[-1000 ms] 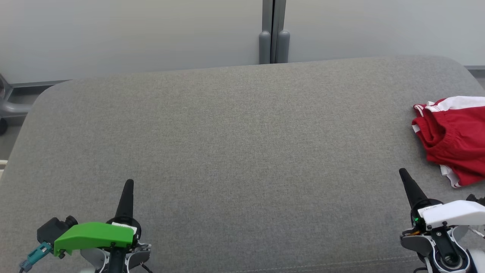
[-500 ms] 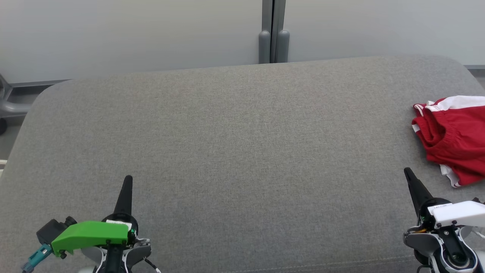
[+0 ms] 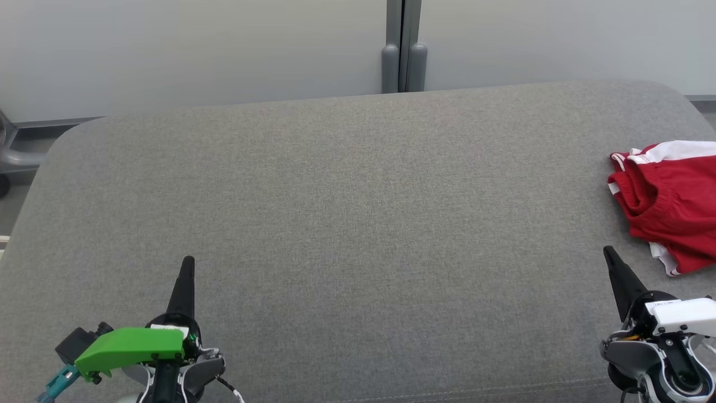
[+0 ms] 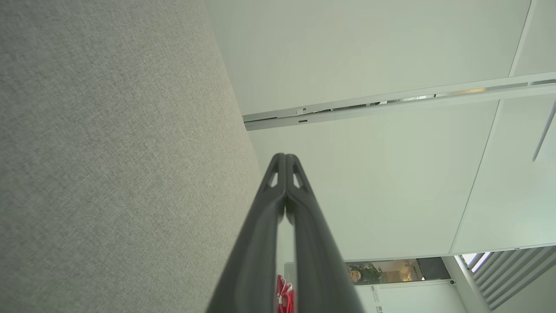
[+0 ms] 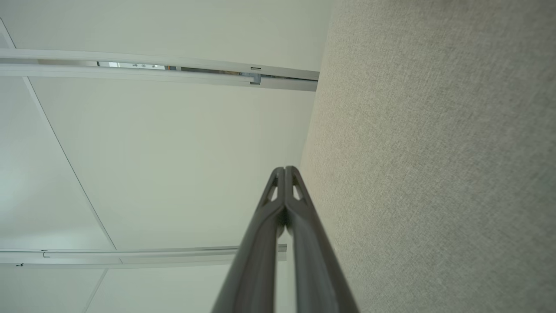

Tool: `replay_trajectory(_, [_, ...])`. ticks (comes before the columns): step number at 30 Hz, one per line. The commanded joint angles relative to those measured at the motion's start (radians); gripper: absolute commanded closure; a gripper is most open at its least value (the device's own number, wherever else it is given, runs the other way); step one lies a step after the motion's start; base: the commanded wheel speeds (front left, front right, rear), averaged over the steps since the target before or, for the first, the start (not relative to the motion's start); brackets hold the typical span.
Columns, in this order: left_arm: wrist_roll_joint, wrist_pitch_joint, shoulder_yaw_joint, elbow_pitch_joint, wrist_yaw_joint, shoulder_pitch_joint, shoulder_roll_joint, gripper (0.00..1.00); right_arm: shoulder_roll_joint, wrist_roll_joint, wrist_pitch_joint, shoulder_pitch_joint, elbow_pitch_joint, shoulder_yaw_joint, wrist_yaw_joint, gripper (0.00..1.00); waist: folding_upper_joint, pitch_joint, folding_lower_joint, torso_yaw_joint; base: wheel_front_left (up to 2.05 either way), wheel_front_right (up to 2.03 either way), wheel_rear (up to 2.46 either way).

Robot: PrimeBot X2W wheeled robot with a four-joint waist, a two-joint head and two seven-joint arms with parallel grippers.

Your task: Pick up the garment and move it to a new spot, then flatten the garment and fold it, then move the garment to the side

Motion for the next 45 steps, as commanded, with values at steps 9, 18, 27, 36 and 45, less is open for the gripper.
replay_trajectory(9, [-0.054,0.015,0.032,0.01,-0.032,-0.024,-0.027,1.0,-0.006,0.086,0.015,-0.017,0.014,-0.022,0.0,1.0,-0.0001,0.001,0.0,-0.001,0.0,0.0,0.0])
replay_trajectory(18, [-0.083,0.024,0.051,0.016,-0.05,-0.026,-0.042,1.0,-0.006,0.138,0.024,-0.021,0.024,-0.034,0.0,1.0,-0.0001,0.002,0.0,-0.001,0.0,0.0,0.0])
replay_trajectory(27, [-0.083,0.024,0.051,0.016,-0.049,-0.025,-0.043,1.0,-0.004,0.133,0.028,-0.022,0.025,-0.037,0.0,1.0,-0.0001,0.003,0.0,-0.001,0.0,0.0,0.0])
replay_trajectory(36, [-0.083,0.024,0.051,0.016,-0.049,-0.025,-0.043,1.0,-0.002,0.13,0.029,-0.023,0.025,-0.039,0.0,1.0,-0.0001,0.003,0.0,-0.001,0.0,0.0,0.0])
replay_trajectory(45, [-0.083,0.024,0.052,0.015,-0.049,-0.025,-0.043,1.0,0.0,0.128,0.031,-0.024,0.025,-0.041,0.0,1.0,-0.0001,0.003,0.0,-0.001,0.0,0.0,0.0])
